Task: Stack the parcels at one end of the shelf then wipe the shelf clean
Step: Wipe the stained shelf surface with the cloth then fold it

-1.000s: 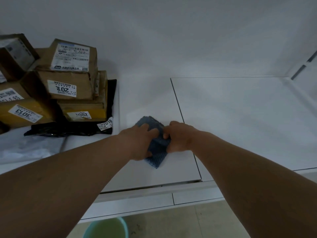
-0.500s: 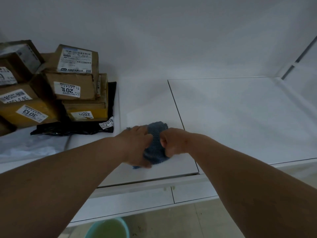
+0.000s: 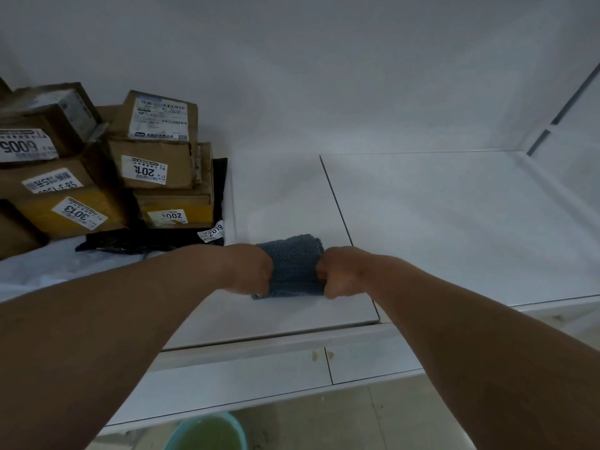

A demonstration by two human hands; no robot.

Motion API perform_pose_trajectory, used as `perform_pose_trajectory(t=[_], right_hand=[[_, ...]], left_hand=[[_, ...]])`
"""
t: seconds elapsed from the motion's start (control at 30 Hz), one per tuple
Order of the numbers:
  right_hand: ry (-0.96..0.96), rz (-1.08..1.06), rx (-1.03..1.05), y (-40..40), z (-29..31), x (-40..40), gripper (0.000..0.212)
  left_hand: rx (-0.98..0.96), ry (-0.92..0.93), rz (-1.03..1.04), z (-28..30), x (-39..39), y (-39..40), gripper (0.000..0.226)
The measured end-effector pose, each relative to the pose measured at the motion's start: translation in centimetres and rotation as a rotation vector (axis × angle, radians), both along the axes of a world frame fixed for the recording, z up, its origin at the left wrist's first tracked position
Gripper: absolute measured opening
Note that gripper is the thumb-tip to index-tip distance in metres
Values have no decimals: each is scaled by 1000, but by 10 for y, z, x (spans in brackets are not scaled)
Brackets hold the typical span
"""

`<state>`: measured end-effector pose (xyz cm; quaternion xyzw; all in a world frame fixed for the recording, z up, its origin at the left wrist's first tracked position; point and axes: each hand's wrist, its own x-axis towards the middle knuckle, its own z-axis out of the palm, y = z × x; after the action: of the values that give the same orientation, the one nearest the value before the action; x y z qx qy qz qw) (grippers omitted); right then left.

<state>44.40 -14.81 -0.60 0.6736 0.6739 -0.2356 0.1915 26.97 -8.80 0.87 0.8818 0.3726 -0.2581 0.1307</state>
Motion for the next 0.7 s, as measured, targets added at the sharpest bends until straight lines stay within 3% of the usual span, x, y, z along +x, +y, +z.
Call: perform_pose_trajectory(t=[0.23, 0.3, 0.47, 0.6, 0.7], right_hand=[[154, -171, -53, 6, 24, 8, 27], [166, -210, 39, 12, 28, 7, 34], [266, -429, 384, 27, 17, 8, 42], [193, -328, 383, 29, -4, 10, 53], [205, -174, 265, 29, -15, 3, 56]], left_hand=[[-376, -224, 387, 15, -10, 6, 15], [-298, -255, 388, 18, -8, 18, 17], [113, -174, 253, 5, -5, 48, 40], [208, -237, 122, -10, -9, 43, 39], [124, -249, -19, -21, -9, 33, 45]])
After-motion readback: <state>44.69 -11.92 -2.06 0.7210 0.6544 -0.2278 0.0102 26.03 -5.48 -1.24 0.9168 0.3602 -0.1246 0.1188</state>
